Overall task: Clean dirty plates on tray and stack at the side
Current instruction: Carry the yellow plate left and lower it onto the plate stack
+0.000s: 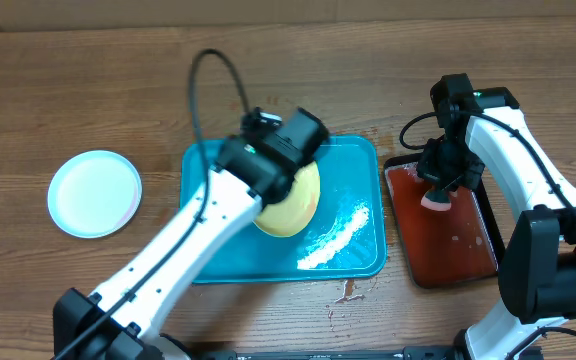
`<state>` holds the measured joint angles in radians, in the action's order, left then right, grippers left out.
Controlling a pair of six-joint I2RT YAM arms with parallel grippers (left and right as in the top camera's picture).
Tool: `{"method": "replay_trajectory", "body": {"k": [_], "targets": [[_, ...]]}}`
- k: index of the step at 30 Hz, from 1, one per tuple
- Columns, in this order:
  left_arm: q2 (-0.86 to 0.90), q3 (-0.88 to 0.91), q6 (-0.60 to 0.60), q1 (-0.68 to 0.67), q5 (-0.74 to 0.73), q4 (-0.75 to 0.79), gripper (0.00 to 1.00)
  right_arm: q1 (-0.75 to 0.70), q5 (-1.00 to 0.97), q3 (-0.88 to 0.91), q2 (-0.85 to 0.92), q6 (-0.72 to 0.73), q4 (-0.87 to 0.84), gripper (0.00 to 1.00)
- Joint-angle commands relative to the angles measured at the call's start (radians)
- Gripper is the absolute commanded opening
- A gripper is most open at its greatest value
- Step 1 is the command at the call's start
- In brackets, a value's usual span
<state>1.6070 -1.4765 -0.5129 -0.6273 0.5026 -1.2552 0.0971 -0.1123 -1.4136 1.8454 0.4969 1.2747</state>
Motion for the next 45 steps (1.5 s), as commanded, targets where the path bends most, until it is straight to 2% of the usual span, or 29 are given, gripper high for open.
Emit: {"method": "replay_trajectory", "body": {"k": [1, 8, 16, 23, 28, 33, 40, 45], "targets": [[-0.013, -0.023, -0.075, 0.113, -0.189, 0.020, 0.05, -0.004, -0.010, 0.001, -0.003, -0.001, 0.002, 0.04], [-0.117, 0.082, -0.083, 0.366, -0.367, 0.163, 0.05, -0.004, -0.010, 0.001, -0.003, -0.001, 0.005, 0.04], [-0.340, 0.431, -0.091, 0.808, -0.626, 0.362, 0.05, -0.004, -0.010, 0.001, -0.003, 0.000, 0.005, 0.04], [-0.363, 0.529, -0.125, 1.168, -0.681, 0.410, 0.04, -0.004, -0.006, 0.001, -0.003, 0.000, 0.005, 0.04], [-0.309, 0.539, -0.172, 1.352, -0.687, 0.474, 0.05, -0.004, -0.006, 0.001, -0.003, 0.000, 0.005, 0.04], [-0.196, 0.539, -0.187, 1.455, -0.691, 0.502, 0.05, -0.004, -0.006, 0.001, -0.003, 0.000, 0.005, 0.04], [-0.056, 0.539, -0.182, 1.458, -0.715, 0.533, 0.04, -0.004, -0.006, 0.001, -0.003, 0.000, 0.005, 0.04], [-0.045, 0.539, -0.183, 1.458, -0.718, 0.571, 0.04, -0.004, -0.006, 0.001, -0.003, 0.000, 0.010, 0.04]]}}
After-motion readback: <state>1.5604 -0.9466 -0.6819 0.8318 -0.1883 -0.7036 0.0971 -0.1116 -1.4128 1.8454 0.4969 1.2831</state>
